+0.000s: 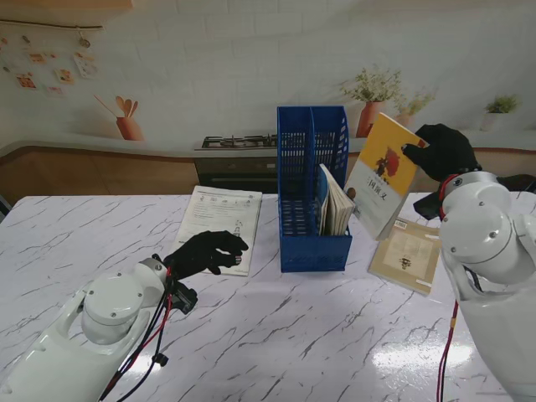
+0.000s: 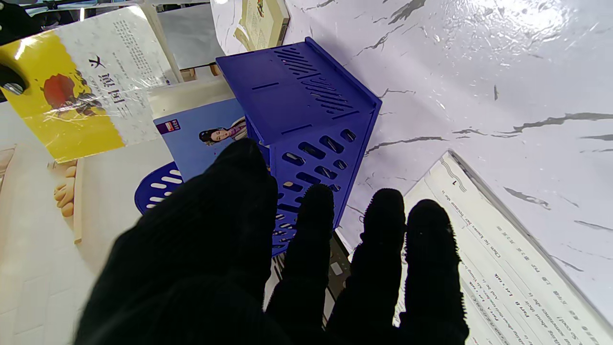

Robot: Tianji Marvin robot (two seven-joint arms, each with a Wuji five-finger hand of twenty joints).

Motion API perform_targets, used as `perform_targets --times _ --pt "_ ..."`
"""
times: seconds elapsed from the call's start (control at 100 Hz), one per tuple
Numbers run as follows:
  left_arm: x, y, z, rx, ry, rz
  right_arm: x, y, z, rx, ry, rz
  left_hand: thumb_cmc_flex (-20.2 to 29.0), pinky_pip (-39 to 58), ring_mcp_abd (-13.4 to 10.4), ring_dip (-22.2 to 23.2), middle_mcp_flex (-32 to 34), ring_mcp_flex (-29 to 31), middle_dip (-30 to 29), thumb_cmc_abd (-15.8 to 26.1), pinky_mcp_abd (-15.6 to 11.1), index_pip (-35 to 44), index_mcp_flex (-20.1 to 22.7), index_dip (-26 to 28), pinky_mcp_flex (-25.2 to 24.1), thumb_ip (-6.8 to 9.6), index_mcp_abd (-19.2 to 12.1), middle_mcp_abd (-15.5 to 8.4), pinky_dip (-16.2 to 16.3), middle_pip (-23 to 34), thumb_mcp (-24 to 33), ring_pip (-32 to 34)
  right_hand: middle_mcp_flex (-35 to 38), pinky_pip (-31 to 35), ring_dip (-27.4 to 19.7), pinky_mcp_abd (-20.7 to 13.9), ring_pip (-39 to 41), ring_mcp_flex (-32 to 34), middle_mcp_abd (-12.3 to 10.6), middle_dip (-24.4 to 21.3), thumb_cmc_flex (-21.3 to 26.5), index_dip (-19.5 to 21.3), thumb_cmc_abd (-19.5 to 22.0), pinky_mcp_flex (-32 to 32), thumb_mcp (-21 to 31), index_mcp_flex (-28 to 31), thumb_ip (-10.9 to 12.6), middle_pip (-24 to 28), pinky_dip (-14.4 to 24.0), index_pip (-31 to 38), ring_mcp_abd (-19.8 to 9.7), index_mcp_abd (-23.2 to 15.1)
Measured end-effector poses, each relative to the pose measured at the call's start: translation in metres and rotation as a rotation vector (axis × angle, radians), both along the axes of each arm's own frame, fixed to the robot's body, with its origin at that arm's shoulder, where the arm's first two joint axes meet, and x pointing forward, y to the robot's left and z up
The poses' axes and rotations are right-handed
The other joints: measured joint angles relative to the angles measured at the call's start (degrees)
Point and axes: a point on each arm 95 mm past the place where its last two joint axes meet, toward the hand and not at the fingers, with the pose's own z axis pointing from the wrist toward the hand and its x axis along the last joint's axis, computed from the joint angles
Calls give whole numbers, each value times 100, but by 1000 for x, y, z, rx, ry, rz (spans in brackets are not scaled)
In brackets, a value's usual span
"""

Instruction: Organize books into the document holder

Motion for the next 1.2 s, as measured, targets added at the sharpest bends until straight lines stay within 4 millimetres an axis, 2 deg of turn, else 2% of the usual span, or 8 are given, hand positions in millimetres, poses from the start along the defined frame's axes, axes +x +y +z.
perform_targets --times 0.64,0.98,1.2 --pt "1 3 -3 -6 11 8 29 55 -29 63 20 29 0 0 0 -2 0 0 -4 0 3 24 67 0 4 0 0 -8 -1 0 -9 0 0 1 0 0 19 0 0 7 0 0 0 1 -46 0 -1 9 0 0 -5 2" --pt "2 4 -6 -10 23 8 47 65 -50 73 13 -38 0 0 0 -2 0 0 -5 0 4 24 67 0 33 0 0 -11 -1 0 -10 0 0 1 0 0 20 0 0 7 0 0 0 1 -60 0 -1 10 -11 0 -6 2" --pt "3 3 -7 -12 25 6 55 73 -56 91 14 -46 0 0 0 -3 0 0 -5 0 4 24 67 0 33 0 0 -12 -1 0 -10 0 0 1 0 0 20 0 0 7 0 0 1 1 -65 0 -2 15 -18 0 -6 4"
